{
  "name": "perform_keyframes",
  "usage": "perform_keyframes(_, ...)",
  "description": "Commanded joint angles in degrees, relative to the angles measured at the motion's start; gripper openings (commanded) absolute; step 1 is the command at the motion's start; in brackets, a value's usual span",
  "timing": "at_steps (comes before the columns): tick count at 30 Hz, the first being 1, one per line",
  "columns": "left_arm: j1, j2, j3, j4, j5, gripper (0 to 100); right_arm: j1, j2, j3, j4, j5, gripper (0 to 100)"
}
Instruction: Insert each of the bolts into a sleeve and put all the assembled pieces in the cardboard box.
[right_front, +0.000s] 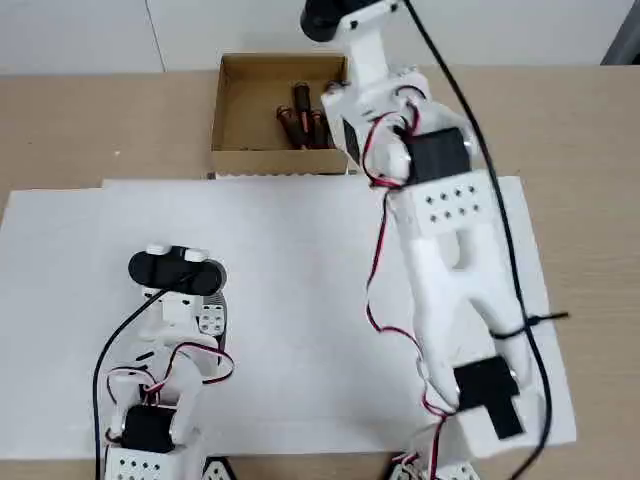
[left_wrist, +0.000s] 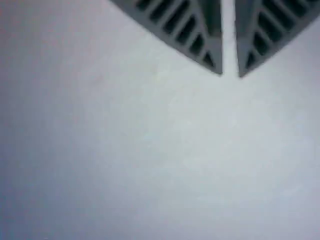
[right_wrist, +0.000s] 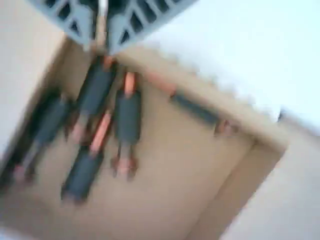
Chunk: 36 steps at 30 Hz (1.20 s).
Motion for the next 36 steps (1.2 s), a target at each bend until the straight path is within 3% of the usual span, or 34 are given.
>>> perform_keyframes(1,-0.3,-0.7,-0.2,0.4,-0.2,1,1.0,-6.4,-3.1,6.5,-0.6,0.2)
perform_keyframes(8,-0.3,-0.7,-0.2,0.4,-0.2,1,1.2,-14.5,-2.7,16.2,-3.9,0.2)
perform_keyframes(17,-0.3,-0.7,-0.2,0.4,-0.2,1,7.3,-16.7,-2.7,25.6,-12.2,0.3)
perform_keyframes(24,-0.3,-0.7,-0.2,0.4,-0.2,1,7.9,-21.1,-0.5,26.8,-14.1,0.3)
perform_keyframes(29,-0.3,-0.7,-0.2,0.4,-0.2,1,8.0,-28.6,13.5,23.9,-14.2,0.3)
perform_keyframes(36,-0.3,-0.7,-0.2,0.4,-0.2,1,7.9,-47.3,43.3,7.3,-13.7,0.2)
